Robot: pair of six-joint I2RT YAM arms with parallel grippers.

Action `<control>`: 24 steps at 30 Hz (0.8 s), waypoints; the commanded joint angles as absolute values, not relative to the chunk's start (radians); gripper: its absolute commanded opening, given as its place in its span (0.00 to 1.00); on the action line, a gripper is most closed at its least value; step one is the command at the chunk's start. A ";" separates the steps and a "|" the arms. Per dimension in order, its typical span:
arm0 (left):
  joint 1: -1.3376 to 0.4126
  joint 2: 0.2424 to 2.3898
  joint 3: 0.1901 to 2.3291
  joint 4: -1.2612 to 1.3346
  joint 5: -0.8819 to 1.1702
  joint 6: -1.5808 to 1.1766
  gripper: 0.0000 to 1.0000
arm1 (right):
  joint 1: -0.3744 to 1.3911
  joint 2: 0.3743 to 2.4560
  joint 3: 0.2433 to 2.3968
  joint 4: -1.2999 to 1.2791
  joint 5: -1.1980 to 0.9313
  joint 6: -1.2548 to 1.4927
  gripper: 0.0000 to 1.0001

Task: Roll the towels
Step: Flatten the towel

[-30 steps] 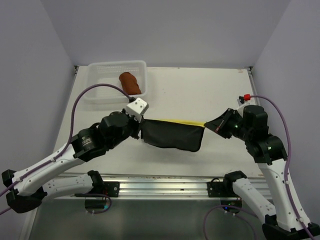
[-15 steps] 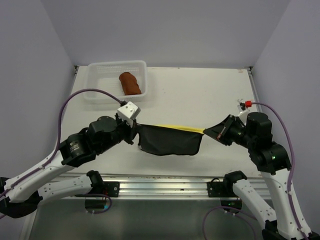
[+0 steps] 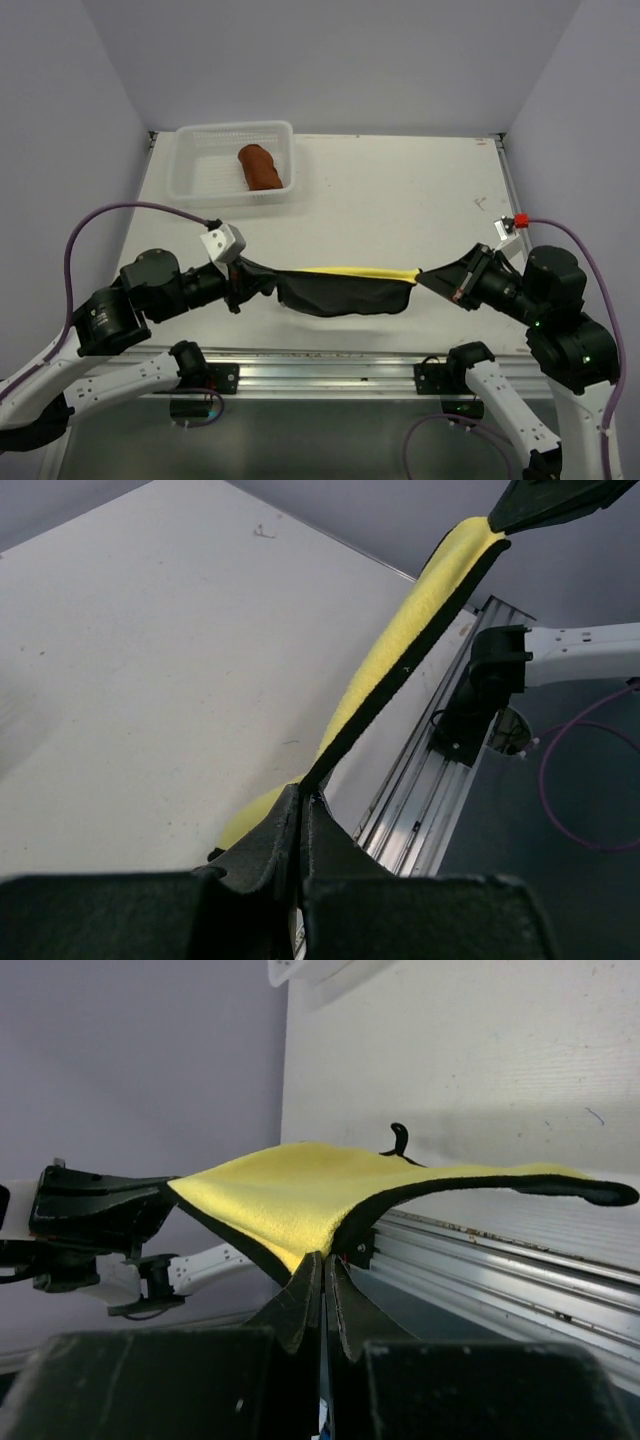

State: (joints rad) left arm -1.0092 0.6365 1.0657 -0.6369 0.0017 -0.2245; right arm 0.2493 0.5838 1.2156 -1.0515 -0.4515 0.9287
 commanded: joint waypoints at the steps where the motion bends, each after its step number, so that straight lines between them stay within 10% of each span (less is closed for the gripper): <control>1: -0.996 0.592 1.083 -0.650 0.038 -0.215 0.00 | 0.239 0.560 1.229 -1.160 -0.430 0.931 0.00; 24: -0.822 1.307 1.080 -0.448 -0.342 0.041 0.00 | 0.239 1.029 0.845 -0.586 -0.140 0.905 0.00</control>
State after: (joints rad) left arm -0.8589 1.2686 1.0088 -0.5186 -0.2890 -0.0734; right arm 0.2455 0.9718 0.8490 -0.7197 -0.2237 0.9455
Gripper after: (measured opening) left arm 0.015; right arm 0.012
